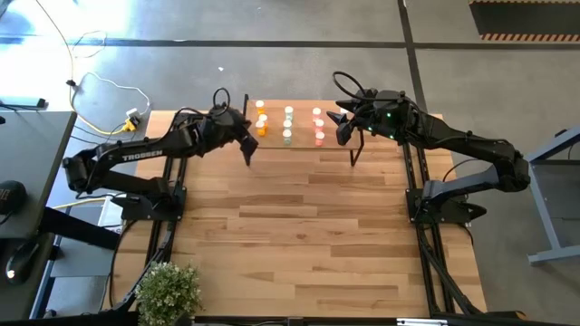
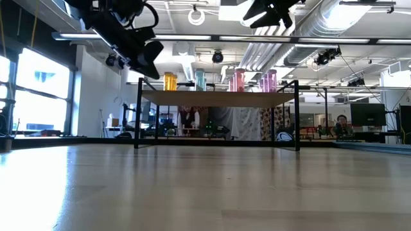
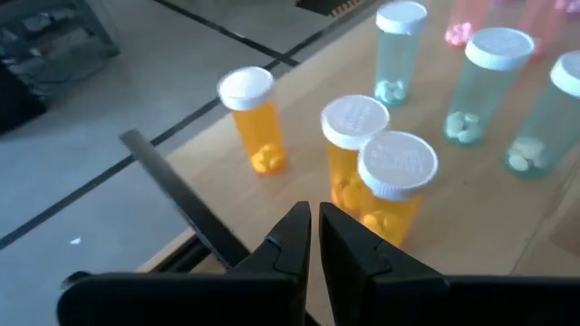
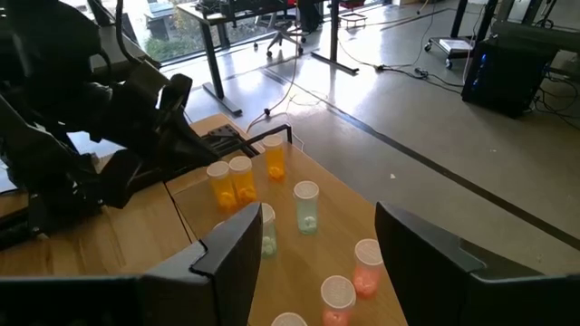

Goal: Pick and place medicine bottles onto shelf by color
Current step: Adjust the orange pill bottles on the shelf

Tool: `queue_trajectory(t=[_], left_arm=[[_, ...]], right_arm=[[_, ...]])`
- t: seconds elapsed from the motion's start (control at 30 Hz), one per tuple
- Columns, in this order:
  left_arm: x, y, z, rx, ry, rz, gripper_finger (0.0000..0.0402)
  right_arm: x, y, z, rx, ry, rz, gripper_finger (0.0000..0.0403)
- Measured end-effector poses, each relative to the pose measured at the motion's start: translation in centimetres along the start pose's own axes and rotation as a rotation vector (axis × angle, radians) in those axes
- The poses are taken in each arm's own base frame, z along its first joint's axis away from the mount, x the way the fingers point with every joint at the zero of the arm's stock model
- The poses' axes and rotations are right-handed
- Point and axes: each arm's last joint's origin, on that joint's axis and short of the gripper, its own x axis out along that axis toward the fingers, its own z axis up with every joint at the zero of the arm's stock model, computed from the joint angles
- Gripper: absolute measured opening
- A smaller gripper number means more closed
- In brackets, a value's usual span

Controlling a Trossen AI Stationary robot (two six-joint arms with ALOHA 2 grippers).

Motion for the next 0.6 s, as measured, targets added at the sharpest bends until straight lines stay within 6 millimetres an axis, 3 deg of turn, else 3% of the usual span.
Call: queue_trajectory(t=[0.6], left_arm=[[1.02,-0.20,0.00,0.018,-0.009,-0.066,0.0019]], right_arm=[[0.00,-0.01,-0.04,-0.001,0.004,-0.001,0.0206]])
